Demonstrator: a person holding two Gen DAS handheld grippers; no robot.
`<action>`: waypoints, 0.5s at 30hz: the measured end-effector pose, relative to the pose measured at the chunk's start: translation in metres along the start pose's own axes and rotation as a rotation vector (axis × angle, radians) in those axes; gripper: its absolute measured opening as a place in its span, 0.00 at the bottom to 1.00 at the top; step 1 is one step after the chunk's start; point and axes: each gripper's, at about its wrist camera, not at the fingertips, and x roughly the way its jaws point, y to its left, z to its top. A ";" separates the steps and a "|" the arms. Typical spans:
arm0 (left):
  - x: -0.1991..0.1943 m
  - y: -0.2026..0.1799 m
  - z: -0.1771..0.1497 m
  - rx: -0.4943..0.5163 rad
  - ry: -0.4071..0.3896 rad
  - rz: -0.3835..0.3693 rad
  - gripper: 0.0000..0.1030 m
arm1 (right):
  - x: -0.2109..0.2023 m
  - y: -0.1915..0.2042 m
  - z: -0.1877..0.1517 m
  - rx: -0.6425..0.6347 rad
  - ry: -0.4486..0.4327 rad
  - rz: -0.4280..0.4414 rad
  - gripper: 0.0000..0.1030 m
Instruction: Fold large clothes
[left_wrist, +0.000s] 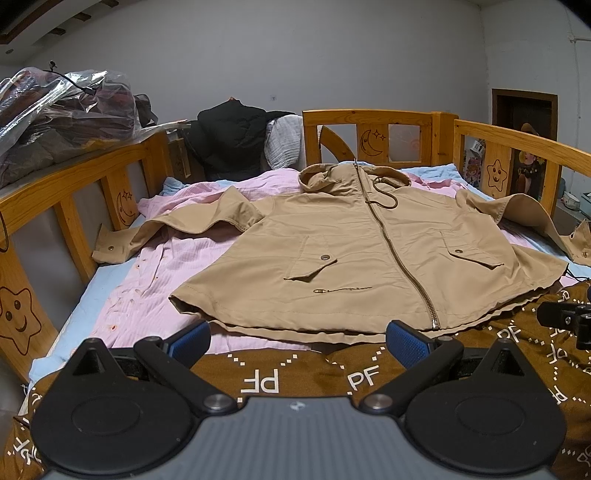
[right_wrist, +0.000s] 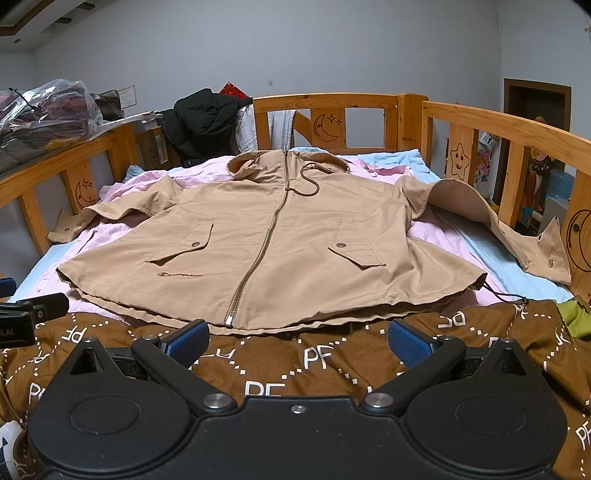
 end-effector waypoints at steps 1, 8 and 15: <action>0.000 0.000 0.000 0.000 0.000 -0.001 1.00 | 0.000 0.001 0.001 0.000 0.000 0.000 1.00; 0.000 0.000 0.000 -0.001 0.001 0.000 1.00 | 0.000 0.000 0.000 0.001 0.003 0.001 1.00; 0.000 0.000 0.000 -0.001 0.001 -0.001 1.00 | 0.000 0.000 0.001 0.002 0.003 0.001 1.00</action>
